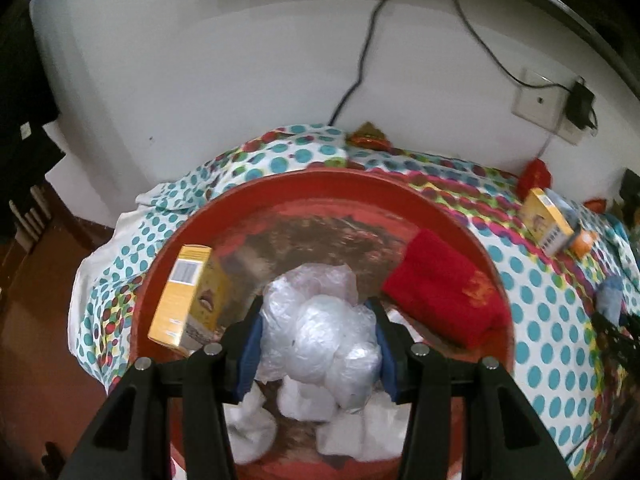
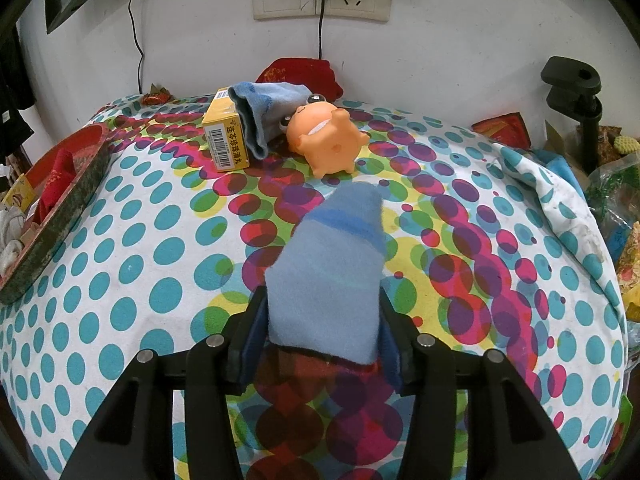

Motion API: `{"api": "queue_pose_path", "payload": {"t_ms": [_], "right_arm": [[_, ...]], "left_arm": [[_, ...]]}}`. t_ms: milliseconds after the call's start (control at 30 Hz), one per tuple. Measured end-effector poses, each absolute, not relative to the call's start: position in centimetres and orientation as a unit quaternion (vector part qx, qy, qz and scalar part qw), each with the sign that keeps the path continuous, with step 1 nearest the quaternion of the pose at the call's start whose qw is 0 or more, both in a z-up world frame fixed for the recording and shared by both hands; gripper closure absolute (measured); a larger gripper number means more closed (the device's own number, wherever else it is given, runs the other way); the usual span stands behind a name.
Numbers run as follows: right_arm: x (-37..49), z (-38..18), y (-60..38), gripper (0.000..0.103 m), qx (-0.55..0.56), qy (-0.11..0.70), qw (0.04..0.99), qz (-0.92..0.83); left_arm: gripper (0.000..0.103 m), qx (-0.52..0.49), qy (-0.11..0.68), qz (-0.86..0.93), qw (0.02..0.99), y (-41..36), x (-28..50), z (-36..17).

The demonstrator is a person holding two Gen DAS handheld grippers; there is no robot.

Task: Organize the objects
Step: 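Carry the plastic bag into the red tray and open left tool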

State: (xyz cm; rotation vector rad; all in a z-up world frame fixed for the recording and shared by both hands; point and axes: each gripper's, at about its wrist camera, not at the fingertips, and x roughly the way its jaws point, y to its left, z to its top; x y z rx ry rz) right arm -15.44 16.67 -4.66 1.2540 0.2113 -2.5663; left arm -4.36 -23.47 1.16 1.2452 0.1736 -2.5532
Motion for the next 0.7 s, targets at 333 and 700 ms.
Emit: {"api": "queue_pose_path", "payload": {"t_ms": [333,700], "right_arm": [[-15.5,-4.7,16.8,0.053,0.434,0.074,0.138,-0.887],[-15.7,-4.7,17.1,0.050,0.435,0.074,0.135,-0.887]], "left_arm": [[0.054,0.444,0.073,-0.877,0.167,-26.7,-5.7,-0.4],[0.054,0.457,0.076,-0.869,0.173,-28.1,-7.2,-1.9]]}}
